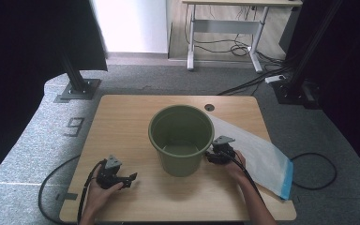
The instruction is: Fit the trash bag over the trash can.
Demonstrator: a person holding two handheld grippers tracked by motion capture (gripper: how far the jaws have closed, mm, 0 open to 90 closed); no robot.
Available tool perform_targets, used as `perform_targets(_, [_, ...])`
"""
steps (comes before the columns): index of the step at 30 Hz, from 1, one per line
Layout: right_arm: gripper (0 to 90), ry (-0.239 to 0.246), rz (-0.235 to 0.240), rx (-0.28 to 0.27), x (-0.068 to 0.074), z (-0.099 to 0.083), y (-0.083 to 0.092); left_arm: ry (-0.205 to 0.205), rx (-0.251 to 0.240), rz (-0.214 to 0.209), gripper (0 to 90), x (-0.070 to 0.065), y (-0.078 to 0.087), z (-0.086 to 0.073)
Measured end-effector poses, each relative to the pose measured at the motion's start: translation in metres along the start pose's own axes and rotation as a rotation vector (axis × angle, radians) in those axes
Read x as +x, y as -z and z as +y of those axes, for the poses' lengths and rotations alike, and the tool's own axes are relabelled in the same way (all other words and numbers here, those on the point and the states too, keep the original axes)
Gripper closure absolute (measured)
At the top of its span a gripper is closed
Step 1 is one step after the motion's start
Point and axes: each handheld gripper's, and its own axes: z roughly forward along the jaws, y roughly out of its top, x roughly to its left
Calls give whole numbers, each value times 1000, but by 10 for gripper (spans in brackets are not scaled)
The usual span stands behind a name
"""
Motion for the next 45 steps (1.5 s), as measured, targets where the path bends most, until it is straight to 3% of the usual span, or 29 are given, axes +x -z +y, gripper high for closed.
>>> perform_targets(6, [884,-49,31,19,-4,0,5,-2,4,1,144,0,0,0])
perform_targets(9, [887,-56,51,13,-5,-6,17,3,0,1,144,1,2,0])
perform_targets(12, [887,-34,36,37,-4,-17,30,9,-2,0,144,3,2,-1])
perform_targets(15, [886,-52,24,58,-5,-33,44,11,-3,-2,144,3,3,-1])
perform_targets(17, [827,-62,25,62,-8,-37,49,11,-2,-5,144,3,2,-1])
perform_targets(19, [643,-59,18,45,-8,-36,53,14,1,-4,144,4,2,-1])
perform_targets(23, [459,-47,29,-9,-3,-18,47,9,5,-5,144,2,1,-1])
perform_targets(27, [417,-43,35,12,-1,-5,29,9,8,-3,143,3,1,-1])
perform_targets(32, [419,-52,5,56,-1,-1,11,12,4,-3,143,5,2,-2])
perform_targets(35, [486,-69,1,60,-1,0,7,15,2,-3,143,5,3,-2])
perform_targets(42, [855,-133,25,65,-4,2,6,18,8,3,143,7,3,-3])
perform_targets(45, [882,-142,11,59,-7,2,10,14,13,8,143,7,2,-3])
